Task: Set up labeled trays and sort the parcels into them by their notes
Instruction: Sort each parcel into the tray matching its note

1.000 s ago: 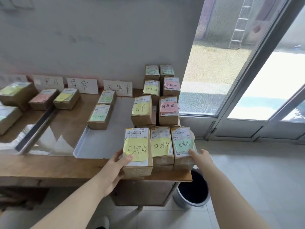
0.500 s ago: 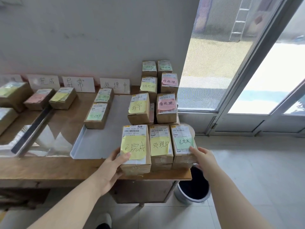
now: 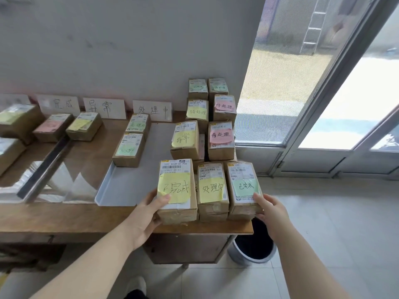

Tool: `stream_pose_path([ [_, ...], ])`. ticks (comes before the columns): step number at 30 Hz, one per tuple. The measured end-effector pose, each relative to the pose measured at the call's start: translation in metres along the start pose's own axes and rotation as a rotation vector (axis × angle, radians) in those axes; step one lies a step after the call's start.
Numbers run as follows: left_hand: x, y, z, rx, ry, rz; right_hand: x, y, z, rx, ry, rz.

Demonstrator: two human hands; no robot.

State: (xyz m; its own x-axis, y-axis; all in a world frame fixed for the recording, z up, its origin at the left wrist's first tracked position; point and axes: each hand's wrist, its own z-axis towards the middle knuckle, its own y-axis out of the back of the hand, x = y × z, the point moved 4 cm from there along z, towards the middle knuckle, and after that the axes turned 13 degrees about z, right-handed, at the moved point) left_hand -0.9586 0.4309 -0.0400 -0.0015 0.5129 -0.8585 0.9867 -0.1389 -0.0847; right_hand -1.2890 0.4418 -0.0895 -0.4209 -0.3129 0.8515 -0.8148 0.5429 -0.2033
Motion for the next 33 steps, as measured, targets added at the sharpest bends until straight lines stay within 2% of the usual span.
stream_pose_path([
  [22, 0.003, -0.006, -0.024, 0.005, -0.064, -0.040, 0.010, -0.002, -0.047, 0.083, 0.109, 0.102],
  [33, 0.006, 0.024, -0.025, -0.008, -0.054, -0.125, 0.014, -0.027, -0.083, 0.063, 0.167, 0.164],
])
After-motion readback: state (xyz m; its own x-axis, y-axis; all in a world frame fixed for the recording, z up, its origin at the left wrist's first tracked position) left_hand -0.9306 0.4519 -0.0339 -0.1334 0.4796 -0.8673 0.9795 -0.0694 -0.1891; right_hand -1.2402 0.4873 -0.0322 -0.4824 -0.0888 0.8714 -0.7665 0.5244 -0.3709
